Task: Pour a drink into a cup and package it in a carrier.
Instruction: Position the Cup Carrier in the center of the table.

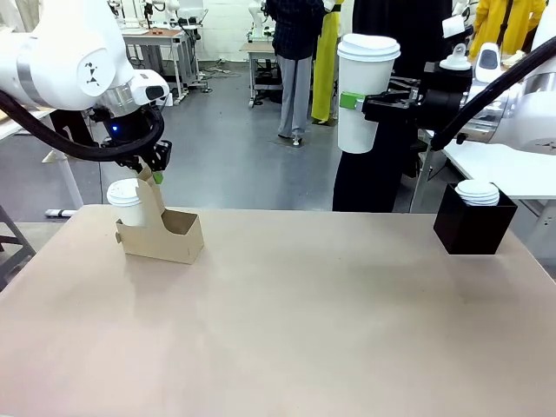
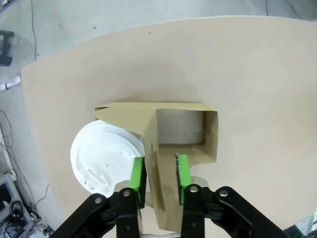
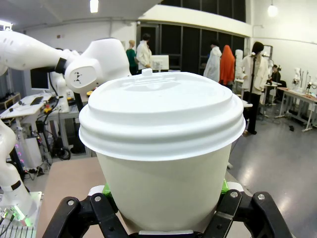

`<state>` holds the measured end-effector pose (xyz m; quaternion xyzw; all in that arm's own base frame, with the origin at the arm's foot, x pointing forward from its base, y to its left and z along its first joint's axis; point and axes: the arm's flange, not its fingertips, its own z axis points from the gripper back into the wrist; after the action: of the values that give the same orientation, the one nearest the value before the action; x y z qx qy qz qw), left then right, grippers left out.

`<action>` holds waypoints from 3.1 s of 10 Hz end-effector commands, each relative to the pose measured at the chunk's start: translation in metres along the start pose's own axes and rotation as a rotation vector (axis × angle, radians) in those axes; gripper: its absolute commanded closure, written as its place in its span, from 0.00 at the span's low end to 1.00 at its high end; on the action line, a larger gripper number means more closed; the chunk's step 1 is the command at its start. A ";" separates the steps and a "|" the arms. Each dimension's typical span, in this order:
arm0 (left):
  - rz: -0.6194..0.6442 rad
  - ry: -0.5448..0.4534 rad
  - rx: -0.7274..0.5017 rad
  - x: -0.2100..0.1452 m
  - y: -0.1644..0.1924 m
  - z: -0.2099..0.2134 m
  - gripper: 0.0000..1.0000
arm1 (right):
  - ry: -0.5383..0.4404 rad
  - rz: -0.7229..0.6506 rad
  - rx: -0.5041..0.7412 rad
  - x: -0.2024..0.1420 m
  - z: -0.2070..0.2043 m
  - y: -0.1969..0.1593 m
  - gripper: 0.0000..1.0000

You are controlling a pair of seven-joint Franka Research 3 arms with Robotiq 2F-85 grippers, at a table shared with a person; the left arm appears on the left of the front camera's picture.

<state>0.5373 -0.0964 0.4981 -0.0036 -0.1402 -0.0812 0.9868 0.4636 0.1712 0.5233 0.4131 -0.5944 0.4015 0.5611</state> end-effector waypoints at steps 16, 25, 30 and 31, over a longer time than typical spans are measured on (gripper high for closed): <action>0.151 0.005 -0.042 -0.028 -0.054 0.090 0.98 | -0.011 0.018 -0.020 0.005 -0.006 0.001 0.19; 0.296 -0.071 -0.043 -0.166 -0.266 0.089 0.98 | -0.011 0.018 -0.020 0.005 -0.006 0.001 0.19; 0.231 -0.024 0.024 -0.163 -0.320 0.040 0.98 | -0.011 0.018 -0.020 0.005 -0.006 0.001 0.19; 0.235 -0.013 0.027 -0.160 -0.324 0.035 0.98 | -0.011 0.018 -0.020 0.005 -0.006 0.001 0.19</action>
<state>0.3168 -0.3804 0.4911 -0.0298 -0.1525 0.0222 0.9876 0.4630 0.1712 0.5246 0.4122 -0.5952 0.4022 0.5604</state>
